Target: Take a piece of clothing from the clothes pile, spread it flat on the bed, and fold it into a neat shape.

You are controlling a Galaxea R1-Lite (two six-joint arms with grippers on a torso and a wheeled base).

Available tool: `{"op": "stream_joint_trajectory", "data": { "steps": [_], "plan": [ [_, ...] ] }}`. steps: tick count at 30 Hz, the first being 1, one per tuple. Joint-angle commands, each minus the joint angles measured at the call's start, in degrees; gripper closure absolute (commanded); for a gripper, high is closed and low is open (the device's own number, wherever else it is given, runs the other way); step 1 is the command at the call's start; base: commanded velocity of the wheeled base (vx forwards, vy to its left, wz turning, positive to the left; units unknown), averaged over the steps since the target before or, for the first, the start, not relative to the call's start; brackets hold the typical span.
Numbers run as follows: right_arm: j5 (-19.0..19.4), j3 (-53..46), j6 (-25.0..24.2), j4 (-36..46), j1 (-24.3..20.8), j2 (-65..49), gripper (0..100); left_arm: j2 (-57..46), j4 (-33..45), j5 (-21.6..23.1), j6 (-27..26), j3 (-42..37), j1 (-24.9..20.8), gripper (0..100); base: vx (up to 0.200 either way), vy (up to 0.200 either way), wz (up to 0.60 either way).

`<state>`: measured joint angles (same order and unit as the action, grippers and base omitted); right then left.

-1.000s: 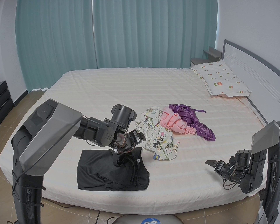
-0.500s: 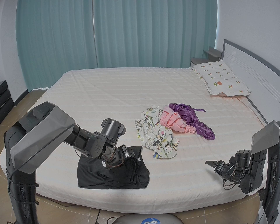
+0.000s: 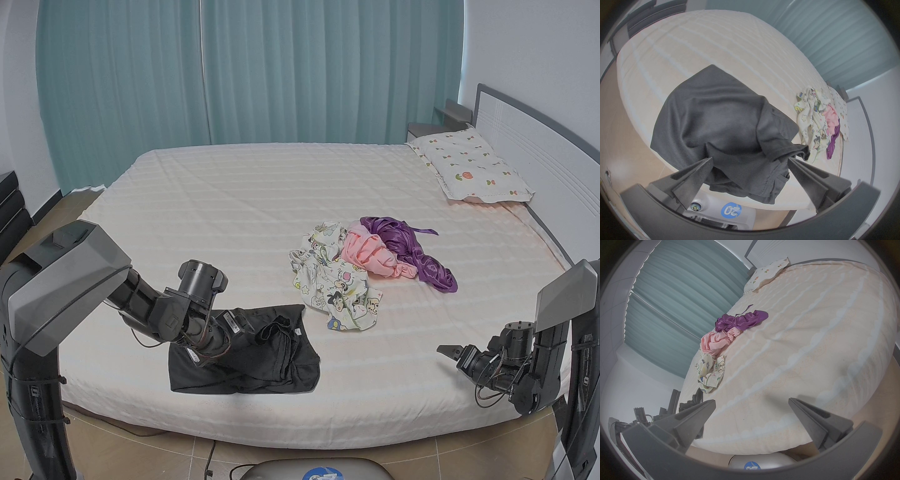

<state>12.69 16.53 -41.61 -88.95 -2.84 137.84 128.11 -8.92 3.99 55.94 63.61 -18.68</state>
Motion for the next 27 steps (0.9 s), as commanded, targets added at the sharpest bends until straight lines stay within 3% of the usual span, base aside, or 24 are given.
{"op": "stream_joint_trajectory", "data": {
  "steps": [1,7,20,27],
  "plan": [
    [-0.3,0.78,0.03,-1.05,-0.59,-0.47,0,-0.58,-2.94,3.13,0.66,-4.28,3.3,0,0.0,0.2,0.0],
    [-4.52,2.89,0.12,-0.96,-4.72,-1.43,0,-1.9,-11.73,4.19,1.71,-9.12,5.49,0,0.0,0.2,0.0],
    [-5.92,10.1,0.3,0.36,-15.53,-3.89,0,-1.11,-12.08,4.28,1.8,-8.15,7.69,0,0.0,0.2,0.0],
    [-8.12,18.1,0.39,7.92,-23.26,-4.07,0,-1.28,-12.08,5.42,1.89,-8.85,8.22,0,0.0,0.2,0.0]
  ]
}}
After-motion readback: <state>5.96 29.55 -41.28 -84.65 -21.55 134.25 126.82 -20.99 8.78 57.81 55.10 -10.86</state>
